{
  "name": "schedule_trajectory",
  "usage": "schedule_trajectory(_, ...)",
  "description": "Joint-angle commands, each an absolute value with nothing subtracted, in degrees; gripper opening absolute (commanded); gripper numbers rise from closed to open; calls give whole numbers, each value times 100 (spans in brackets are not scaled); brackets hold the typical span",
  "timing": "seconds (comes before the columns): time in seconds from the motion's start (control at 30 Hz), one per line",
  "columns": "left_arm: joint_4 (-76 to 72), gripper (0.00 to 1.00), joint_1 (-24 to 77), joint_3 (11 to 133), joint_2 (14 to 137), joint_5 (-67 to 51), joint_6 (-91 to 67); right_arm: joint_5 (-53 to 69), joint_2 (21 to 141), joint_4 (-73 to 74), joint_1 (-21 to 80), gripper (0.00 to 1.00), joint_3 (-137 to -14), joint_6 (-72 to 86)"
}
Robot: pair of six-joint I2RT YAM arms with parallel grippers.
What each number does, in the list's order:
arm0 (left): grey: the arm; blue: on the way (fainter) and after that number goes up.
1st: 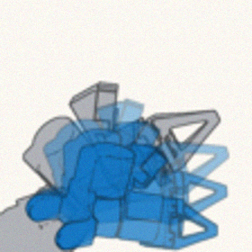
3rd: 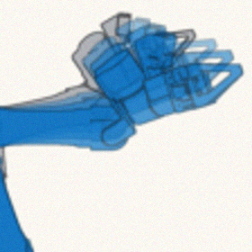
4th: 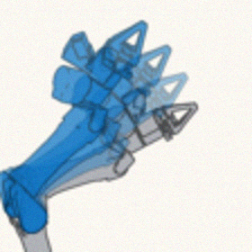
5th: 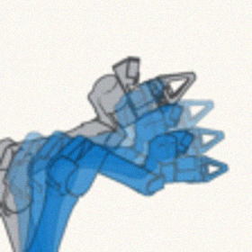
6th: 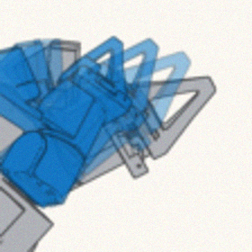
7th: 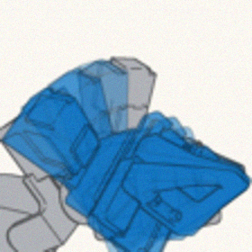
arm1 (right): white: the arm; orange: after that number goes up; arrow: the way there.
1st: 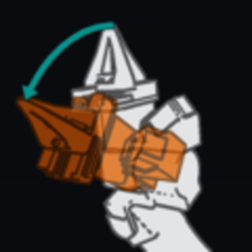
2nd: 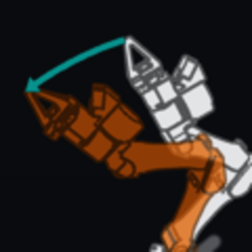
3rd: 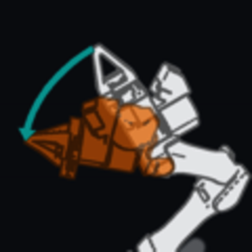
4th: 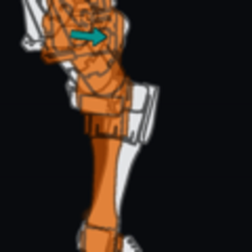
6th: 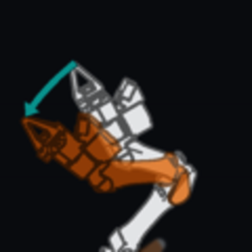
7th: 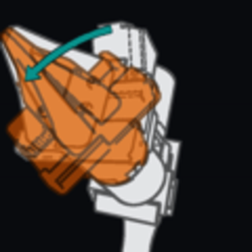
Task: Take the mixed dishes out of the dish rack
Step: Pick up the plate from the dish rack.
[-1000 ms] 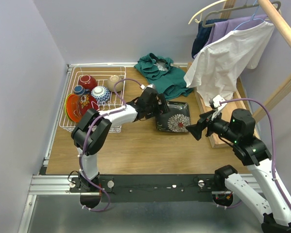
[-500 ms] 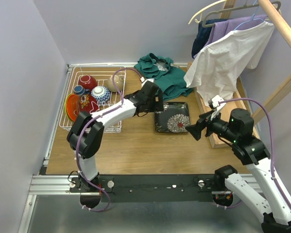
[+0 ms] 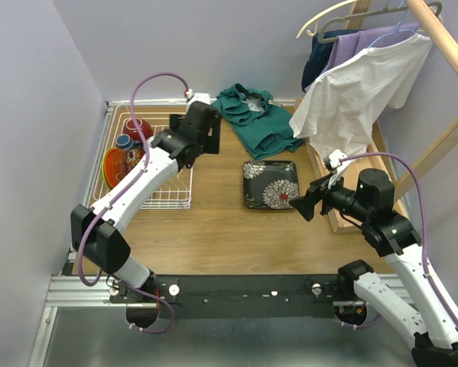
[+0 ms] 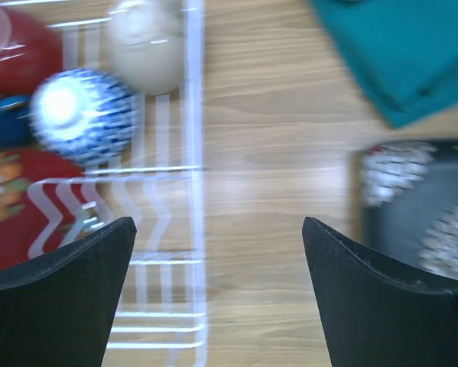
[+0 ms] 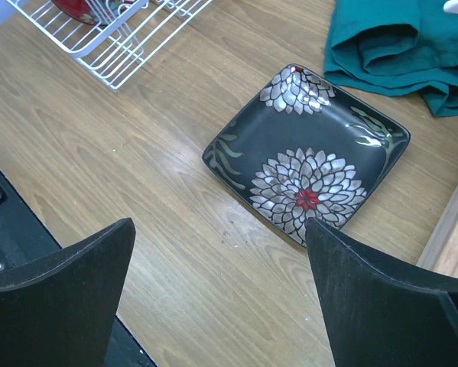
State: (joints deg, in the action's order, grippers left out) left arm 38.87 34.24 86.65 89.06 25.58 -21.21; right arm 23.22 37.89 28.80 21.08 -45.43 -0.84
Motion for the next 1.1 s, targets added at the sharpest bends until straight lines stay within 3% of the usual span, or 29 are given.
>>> schedule_trajectory(0.0,4649,99,2666,8552,8508,3050,-1758,2522,3797,2707,2153,100,-4474,-26)
schedule_trajectory(0.6,3692,99,643,6742,7647,2672,-2417,2760,3911,2549,2153,100,-4324,106)
schedule_trajectory(1.07,3112,98,237,6434,8033,2259,-2496,2540,3946,2610,2153,100,-4351,53)
